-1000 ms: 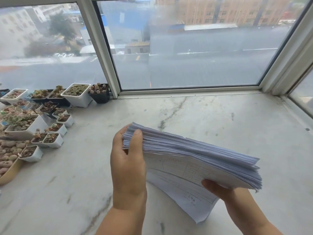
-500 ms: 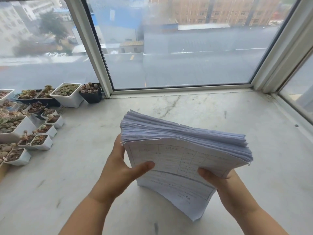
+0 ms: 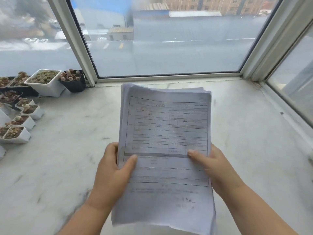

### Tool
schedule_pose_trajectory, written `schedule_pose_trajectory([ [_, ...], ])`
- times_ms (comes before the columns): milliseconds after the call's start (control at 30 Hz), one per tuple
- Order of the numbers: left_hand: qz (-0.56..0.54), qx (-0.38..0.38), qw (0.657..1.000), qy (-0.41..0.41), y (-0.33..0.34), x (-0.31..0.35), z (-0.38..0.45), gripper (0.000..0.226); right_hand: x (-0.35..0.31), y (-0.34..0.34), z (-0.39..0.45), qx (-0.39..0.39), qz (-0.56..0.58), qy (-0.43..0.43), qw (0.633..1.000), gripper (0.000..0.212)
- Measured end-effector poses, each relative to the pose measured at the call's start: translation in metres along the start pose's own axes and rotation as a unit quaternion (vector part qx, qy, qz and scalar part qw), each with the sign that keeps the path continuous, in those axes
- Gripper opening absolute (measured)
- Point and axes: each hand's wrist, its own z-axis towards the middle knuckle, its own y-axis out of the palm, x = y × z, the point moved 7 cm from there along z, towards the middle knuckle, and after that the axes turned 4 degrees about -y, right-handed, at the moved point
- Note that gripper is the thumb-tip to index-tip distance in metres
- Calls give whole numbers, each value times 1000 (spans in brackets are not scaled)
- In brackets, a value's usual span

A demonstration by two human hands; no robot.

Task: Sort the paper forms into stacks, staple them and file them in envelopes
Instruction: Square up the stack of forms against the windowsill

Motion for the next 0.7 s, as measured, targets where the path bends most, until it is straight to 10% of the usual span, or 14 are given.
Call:
schedule_pose_trajectory([
  [167, -16, -48, 982, -181, 27, -63, -16, 39, 64, -19, 8, 1, -17, 168, 986, 31],
  [467, 109, -21, 964, -240, 52, -116, -17, 27, 127, -45, -76, -29, -143, 267, 953, 38],
  [633, 331, 32, 943, 15, 55, -61, -42, 50, 144, -57, -102, 31, -114, 241, 963, 19],
  [700, 251, -81, 964, 14, 88, -45, -74, 27, 141, -53, -102, 54, -100, 224, 968, 16],
])
